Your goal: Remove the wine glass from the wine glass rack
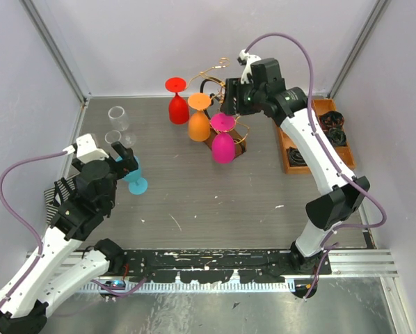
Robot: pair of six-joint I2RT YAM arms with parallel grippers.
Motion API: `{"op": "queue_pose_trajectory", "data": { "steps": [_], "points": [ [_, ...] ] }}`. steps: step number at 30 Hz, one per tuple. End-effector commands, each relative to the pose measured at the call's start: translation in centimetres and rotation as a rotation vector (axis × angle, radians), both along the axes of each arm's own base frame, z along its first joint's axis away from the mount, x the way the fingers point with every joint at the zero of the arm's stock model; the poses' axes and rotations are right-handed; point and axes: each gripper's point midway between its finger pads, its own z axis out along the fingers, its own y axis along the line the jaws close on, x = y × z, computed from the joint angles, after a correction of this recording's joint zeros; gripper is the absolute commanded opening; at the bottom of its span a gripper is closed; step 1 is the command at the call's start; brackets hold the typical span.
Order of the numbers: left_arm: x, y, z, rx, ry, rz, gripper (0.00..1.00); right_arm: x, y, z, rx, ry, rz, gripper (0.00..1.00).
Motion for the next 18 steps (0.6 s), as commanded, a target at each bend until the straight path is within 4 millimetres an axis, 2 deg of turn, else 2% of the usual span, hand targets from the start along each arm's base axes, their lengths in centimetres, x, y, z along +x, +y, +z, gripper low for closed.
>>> {"op": "queue_pose_trajectory", "data": {
  "steps": [1, 8, 10, 15, 18],
  "points": [
    [-0.3, 0.1, 1.1, -0.033, -0.024, 0.0, 0.98, -1.5, 0.6, -1.0, 0.054, 0.06, 0.023, 0.66],
    [-0.2, -0.2, 0.9, -0.038, -0.013, -0.005, 0.98, -2.5, 0.5, -3.2, 0.051, 0.118, 0.028, 0.65],
    [-0.3, -0.1, 0.9, -0.039, -0.014, -0.002, 0.98, -3.0, 1.1, -3.3, 0.075, 0.131, 0.056, 0.6],
    [-0.3, 0.0, 0.8, -0.038, -0.008, 0.002, 0.98, -4.0, 2.1, -3.2, 0.128, 0.17, 0.102, 0.37],
    [-0.3, 0.1, 0.7, -0.038, -0.004, 0.008, 0.98, -4.6, 2.3, -2.4, 0.153, 0.17, 0.116, 0.32]
  ]
}}
